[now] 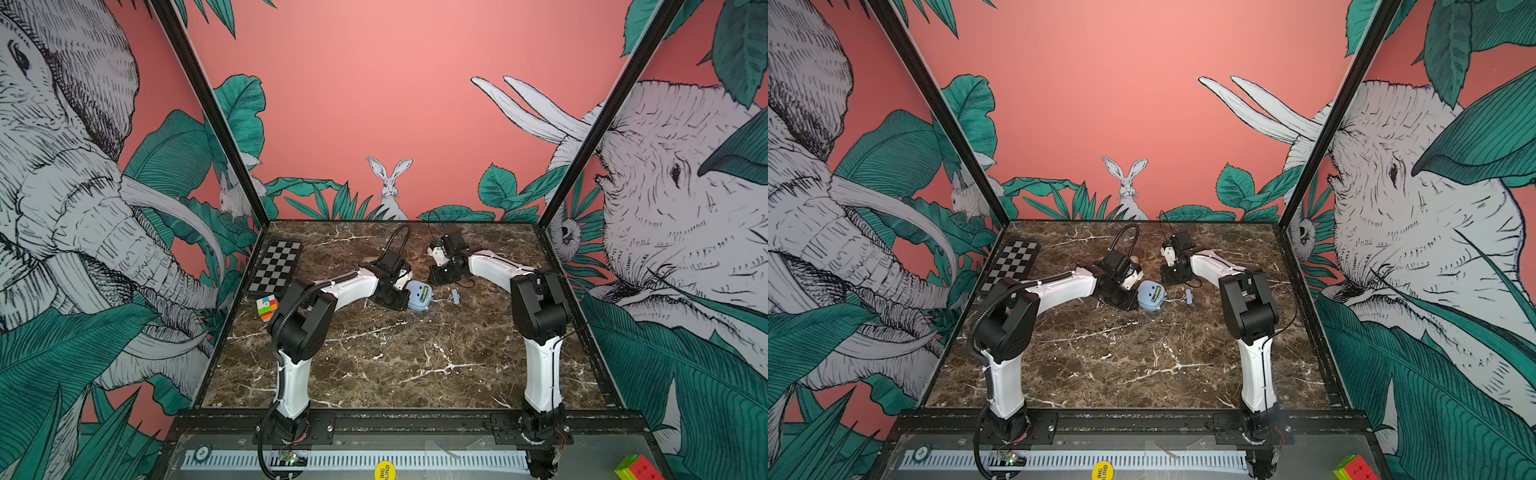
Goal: Insert the battery into the alarm
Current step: Adjust the alarm at the center of the board.
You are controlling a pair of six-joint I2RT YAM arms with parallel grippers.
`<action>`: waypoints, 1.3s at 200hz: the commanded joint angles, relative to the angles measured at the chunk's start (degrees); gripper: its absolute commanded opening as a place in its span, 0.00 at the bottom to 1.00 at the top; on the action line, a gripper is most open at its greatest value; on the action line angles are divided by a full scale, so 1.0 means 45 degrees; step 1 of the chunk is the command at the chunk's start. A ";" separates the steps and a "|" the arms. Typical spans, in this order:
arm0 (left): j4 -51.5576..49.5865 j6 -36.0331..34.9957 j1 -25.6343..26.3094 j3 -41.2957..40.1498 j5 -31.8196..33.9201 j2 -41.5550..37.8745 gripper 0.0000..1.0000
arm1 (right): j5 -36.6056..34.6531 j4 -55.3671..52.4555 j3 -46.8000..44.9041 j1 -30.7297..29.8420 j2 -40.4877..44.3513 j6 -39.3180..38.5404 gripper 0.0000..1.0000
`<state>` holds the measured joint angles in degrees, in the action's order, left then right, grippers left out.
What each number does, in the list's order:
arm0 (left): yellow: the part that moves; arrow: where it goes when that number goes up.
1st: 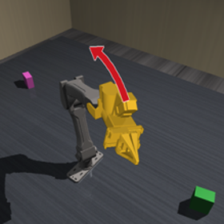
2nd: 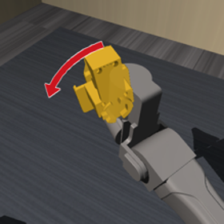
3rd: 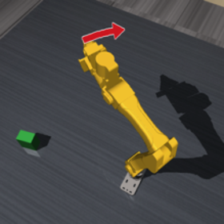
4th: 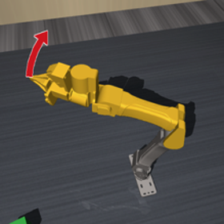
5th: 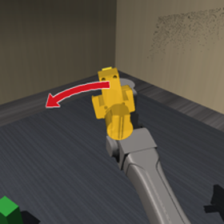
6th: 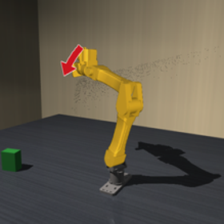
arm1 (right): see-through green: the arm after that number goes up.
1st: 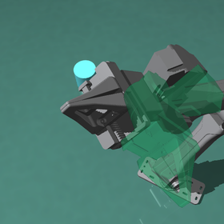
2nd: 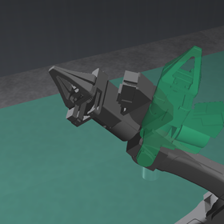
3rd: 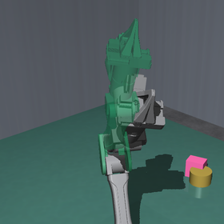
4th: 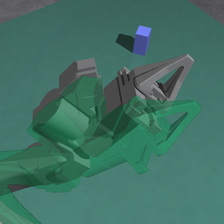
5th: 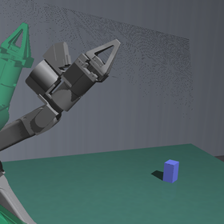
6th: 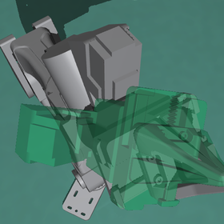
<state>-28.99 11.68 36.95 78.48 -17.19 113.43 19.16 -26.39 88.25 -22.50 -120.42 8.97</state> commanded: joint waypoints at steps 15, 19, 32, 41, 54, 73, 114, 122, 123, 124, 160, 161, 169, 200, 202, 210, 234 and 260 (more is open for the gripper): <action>-0.1107 -0.0155 -0.0027 0.1002 0.0212 0.0660 0.22 | 0.0724 0.0212 -0.0312 -0.0136 0.0146 0.0022 0.22; -0.1174 -0.0172 -0.0042 0.1075 0.0285 0.0687 0.22 | 0.0740 0.0222 -0.0406 -0.0139 0.0201 0.0028 0.22; -0.1309 -0.0296 -0.0047 0.1227 0.0548 0.0731 0.22 | 0.0725 0.0206 -0.0646 -0.0213 0.0357 0.0143 0.21; -0.1314 -0.0369 -0.0083 0.1269 0.0654 0.0732 0.23 | 0.0718 0.0128 -0.0802 -0.0260 0.0467 0.0256 0.21; -0.1412 -0.0461 -0.0162 0.1366 0.0816 0.0746 0.23 | 0.0657 0.0046 -0.1091 -0.0338 0.0619 0.0478 0.21; -0.1599 -0.0631 -0.0315 0.1553 0.1080 0.0749 0.23 | 0.0524 -0.0052 -0.1562 -0.0485 0.1037 0.0920 0.20; -0.1893 -0.0984 -0.0564 0.1832 0.1435 0.0720 0.23 | -0.0221 -0.0220 -0.2666 -0.0660 0.2072 0.2249 0.21; -0.1836 -0.1039 -0.0575 0.1640 0.1493 0.0531 0.23 | -0.0467 -0.0378 -0.2804 -0.0554 0.2350 0.2364 0.21; -0.1818 -0.1046 -0.0575 0.1602 0.1494 0.0494 0.23 | -0.0487 -0.0391 -0.2819 -0.0550 0.2416 0.2373 0.21; -0.1799 -0.1050 -0.0584 0.1564 0.1495 0.0457 0.23 | -0.0507 -0.0398 -0.2826 -0.0548 0.2469 0.2387 0.21; 0.0329 -0.0641 -0.0579 -0.0719 0.1826 -0.1608 0.32 | 0.0328 0.0131 -0.3478 -0.0203 0.3682 0.2597 0.29; 0.0358 -0.0613 -0.0577 -0.0759 0.1856 -0.1649 0.32 | 0.0379 0.0137 -0.3468 -0.0209 0.3688 0.2596 0.30; 0.0582 -0.0445 -0.0611 -0.0903 0.1924 -0.1882 0.32 | 0.0786 0.0356 -0.3495 -0.0212 0.3792 0.2739 0.30; 0.1322 0.0197 -0.0862 -0.0656 0.1190 -0.1938 0.35 | 0.1299 0.0955 -0.3406 -0.0450 0.3875 0.3239 0.30; 0.1359 0.0246 -0.0881 -0.0636 0.1131 -0.1913 0.35 | 0.1326 0.0990 -0.3377 -0.0469 0.3871 0.3255 0.30; 0.1526 0.0421 -0.0939 -0.0513 0.0882 -0.1802 0.36 | 0.1382 0.1124 -0.3299 -0.0565 0.3769 0.3313 0.29; 0.1932 0.0804 -0.1041 -0.0248 0.0153 -0.1412 0.38 | 0.1668 0.1229 -0.2996 -0.0819 0.3326 0.3450 0.27; 0.2302 0.1330 -0.1226 -0.0268 -0.0337 -0.1057 0.40 | 0.1722 0.1252 -0.2368 -0.1028 0.2917 0.3436 0.25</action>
<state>-21.23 14.52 32.25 76.47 -15.07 107.66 25.54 -22.44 75.16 -26.24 -105.51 23.83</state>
